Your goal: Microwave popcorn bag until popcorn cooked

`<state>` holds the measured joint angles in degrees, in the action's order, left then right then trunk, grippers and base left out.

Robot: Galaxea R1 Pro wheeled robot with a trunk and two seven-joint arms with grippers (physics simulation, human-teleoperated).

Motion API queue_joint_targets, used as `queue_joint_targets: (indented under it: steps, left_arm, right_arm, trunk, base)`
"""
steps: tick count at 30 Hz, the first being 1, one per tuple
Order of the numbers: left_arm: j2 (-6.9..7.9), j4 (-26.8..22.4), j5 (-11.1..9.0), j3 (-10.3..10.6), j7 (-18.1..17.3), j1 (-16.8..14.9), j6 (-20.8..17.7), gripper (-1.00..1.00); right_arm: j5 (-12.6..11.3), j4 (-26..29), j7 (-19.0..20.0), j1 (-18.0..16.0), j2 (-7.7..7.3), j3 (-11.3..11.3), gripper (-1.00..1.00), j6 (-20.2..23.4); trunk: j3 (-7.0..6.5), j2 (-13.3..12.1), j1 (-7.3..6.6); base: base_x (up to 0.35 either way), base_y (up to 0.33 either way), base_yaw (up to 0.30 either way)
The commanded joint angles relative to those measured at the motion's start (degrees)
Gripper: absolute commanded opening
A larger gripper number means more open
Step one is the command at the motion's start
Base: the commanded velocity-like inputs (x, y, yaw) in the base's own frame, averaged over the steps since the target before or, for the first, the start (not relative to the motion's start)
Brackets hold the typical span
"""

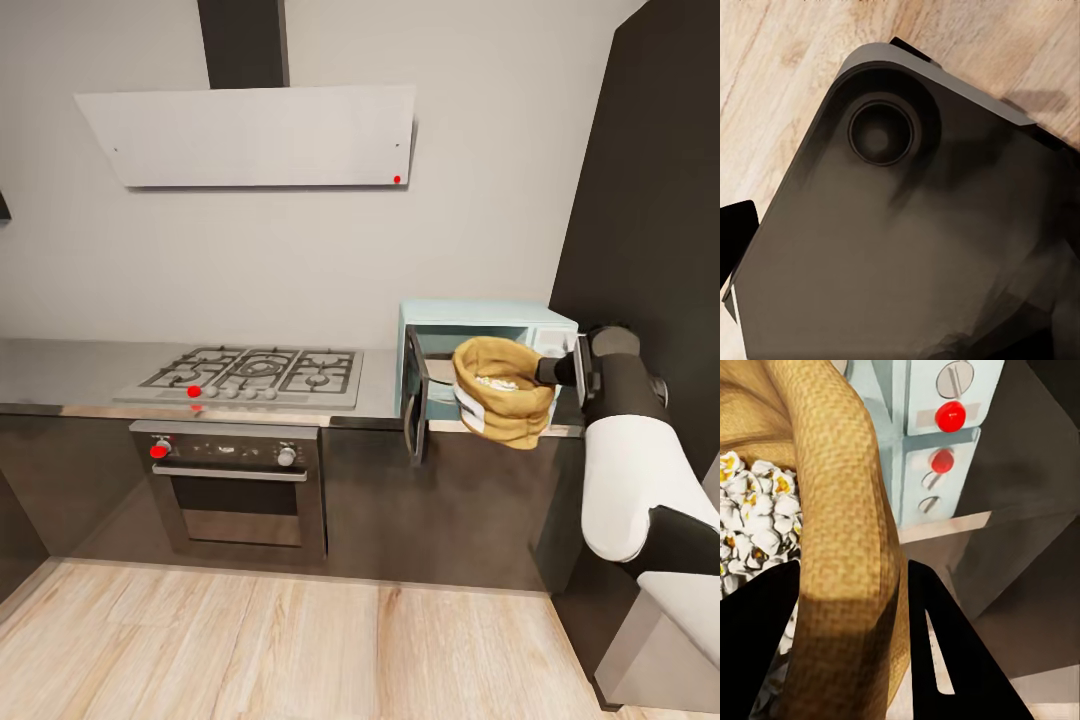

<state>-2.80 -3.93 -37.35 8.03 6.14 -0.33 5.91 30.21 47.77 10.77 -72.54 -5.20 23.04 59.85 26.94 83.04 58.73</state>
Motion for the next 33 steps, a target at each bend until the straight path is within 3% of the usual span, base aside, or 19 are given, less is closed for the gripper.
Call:
queue_joint_targets:
  steps: [1,6,28,33]
  left_arm:
    - [-0.01,-0.02,-0.36,0.49,0.28,-0.02,0.17,1.0]
    - [-0.01,-0.03,-0.41,0.53,0.28,-0.02,0.14,1.0]
    - [0.05,-0.02,-0.43,0.58,0.28,-0.02,-0.03,1.0]
    - [0.04,-0.02,-0.36,0.58,0.28,-0.02,0.06,1.0]
  right_arm:
    - [0.51,0.03,0.62,-0.05,0.02,0.29,-1.0,0.15]
    - [0.65,0.18,0.72,-0.05,0.02,0.59,-1.0,0.15]
    - [0.83,0.57,0.48,-0.03,0.02,0.45,-1.0,0.15]
    - [0.84,0.57,0.45,-0.05,0.02,0.44,-1.0,0.15]
  trunk:
    - [0.06,0.03,0.0]
    - [0.06,0.03,0.0]
    - [0.06,0.03,0.0]
    - [0.06,0.03,0.0]
  base:
    - [0.0,0.0,0.0]
    - [0.057,0.0,0.0]
    - [0.316,0.0,0.0]
    - [0.078,0.0,0.0]
